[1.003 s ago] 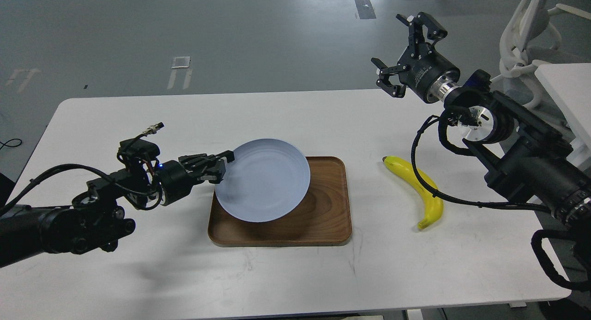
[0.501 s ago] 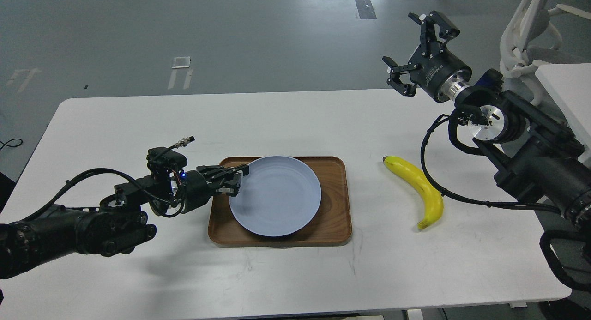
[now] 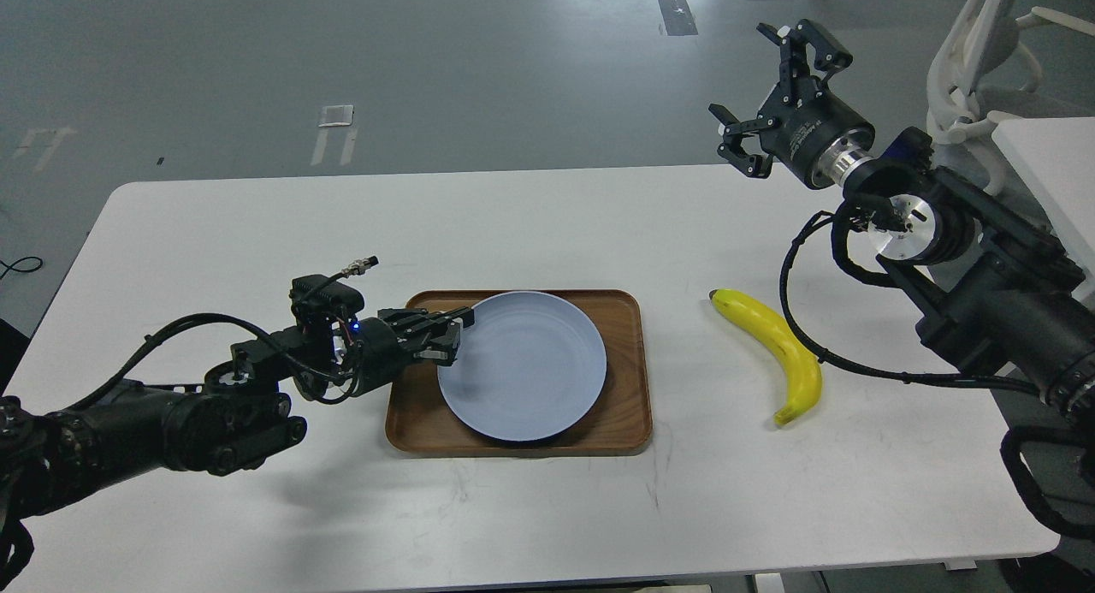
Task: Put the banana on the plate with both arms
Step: 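Release the plate and raise the left arm away from the tray, then reach the right gripper to the banana and grasp it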
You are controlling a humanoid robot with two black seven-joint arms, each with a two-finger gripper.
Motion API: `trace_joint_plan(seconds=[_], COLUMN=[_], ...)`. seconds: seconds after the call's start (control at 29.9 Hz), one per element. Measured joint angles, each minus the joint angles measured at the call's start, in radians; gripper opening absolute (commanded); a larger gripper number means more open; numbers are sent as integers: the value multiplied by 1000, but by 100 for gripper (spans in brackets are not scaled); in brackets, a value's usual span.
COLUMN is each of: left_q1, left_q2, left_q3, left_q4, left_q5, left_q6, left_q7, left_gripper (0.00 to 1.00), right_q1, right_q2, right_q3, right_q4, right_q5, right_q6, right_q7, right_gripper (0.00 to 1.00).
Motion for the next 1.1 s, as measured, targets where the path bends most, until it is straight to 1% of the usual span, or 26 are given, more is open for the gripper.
trace_joint_plan(seconds=[0.03,0.2,0.3,0.4,0.47,0.53,0.57,0.67,0.7,0.74,0.77,0.87,0.94,0.97,1.0,1.1], left_q1=[-3,-9,-26,-63,-92,-116,-126,-146,-148,-149,-149,-144,-138,-133,-128,-109], left_q2=[4,14,13,20,32,48,53,66,72,81,90,108,115,117,119,122], left_q3=[-4,-38,-138,-227,-285,-370,-416,-533,-570,-610,-650,-743,-791,-808,-818,-848], left_q4=[0,-6,-26,-51,-67,-72,-73,-71,-70,-68,-67,-65,-61,-61,-60,-60], left_q5=[-3,-42,-160,-278,-365,-491,-562,-743,-804,-869,-930,-1064,-1122,-1139,-1149,-1169], left_q6=[0,2,-4,-26,-73,-150,-201,-338,-375,-409,-434,-474,-490,-496,-499,-503], left_q7=[0,0,0,0,0,0,0,6,32,75,130,273,339,357,366,377], left_gripper=[97,98,98,98,98,98,98,98,98,98,98,98,98,98,98,98], right_q1=[0,1,6,34,71,110,127,159,162,163,164,168,165,160,157,153], right_q2=[0,-5,-32,-83,-136,-198,-226,-292,-312,-333,-355,-396,-405,-405,-405,-385], right_q3=[0,-12,-51,-133,-226,-342,-394,-502,-537,-580,-626,-727,-772,-792,-812,-863], right_q4=[0,5,15,28,61,117,148,221,245,273,301,357,362,354,341,300], right_q5=[0,0,-17,-71,-183,-375,-486,-780,-874,-980,-1086,-1319,-1424,-1460,-1482,-1507], right_q6=[0,5,13,16,19,20,20,19,19,18,15,5,-23,-47,-65,-107], right_q7=[0,0,0,0,1,6,14,54,69,82,102,150,164,168,169,170], right_gripper=[100,100,100,99,97,96,96,91,89,88,88,88,88,88,88,88])
